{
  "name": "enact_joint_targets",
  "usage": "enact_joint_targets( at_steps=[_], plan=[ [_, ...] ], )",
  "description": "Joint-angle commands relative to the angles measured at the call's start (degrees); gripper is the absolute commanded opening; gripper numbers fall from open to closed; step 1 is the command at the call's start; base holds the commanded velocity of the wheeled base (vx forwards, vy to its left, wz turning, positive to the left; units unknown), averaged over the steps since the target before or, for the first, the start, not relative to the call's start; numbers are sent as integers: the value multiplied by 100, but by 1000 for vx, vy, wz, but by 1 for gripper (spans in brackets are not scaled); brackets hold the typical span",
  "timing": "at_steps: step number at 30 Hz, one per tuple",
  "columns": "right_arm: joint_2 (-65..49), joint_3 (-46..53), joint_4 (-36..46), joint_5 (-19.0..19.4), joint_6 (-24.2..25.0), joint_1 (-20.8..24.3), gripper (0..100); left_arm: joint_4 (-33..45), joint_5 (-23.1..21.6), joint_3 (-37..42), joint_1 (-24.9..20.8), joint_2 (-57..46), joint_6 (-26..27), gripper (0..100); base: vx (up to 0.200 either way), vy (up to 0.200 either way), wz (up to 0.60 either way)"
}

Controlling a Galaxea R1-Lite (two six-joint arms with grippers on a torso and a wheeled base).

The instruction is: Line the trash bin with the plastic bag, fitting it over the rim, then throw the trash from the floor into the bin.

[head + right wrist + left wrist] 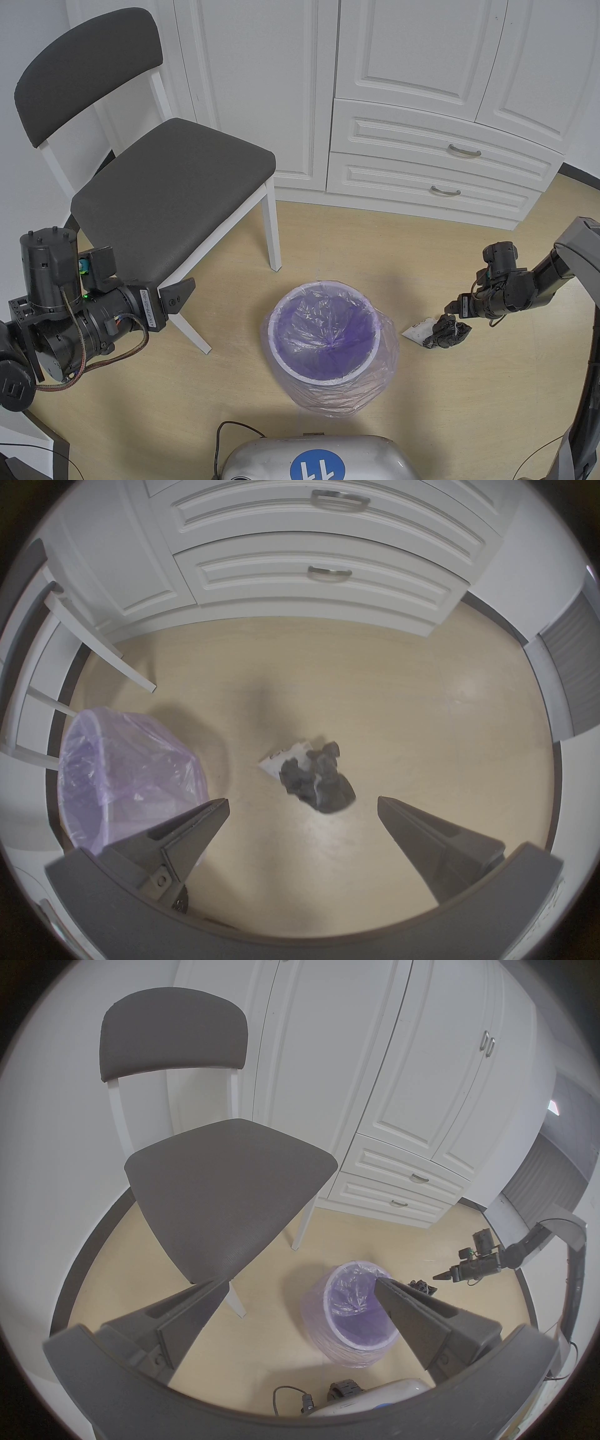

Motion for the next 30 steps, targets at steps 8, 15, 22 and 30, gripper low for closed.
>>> enact_joint_targets(
  at_steps=[8, 15, 22, 30],
  plan=[
    [1581, -1910, 737, 280, -451, -86, 100, 0, 1, -8, -18, 75, 102, 100, 0, 0, 0],
    [1915, -2165, 755, 342, -908, -297, 100, 0, 1, 36, -9, 84, 198, 100, 0, 0, 0],
    [2161, -2376, 764, 368, -934, -314, 100, 0, 1, 36, -18, 111, 198, 100, 0, 0, 0],
    [2425, -2526, 781, 649, -908, -332, 100, 0, 1, 45, -44, 119, 198, 100, 0, 0, 0]
  ],
)
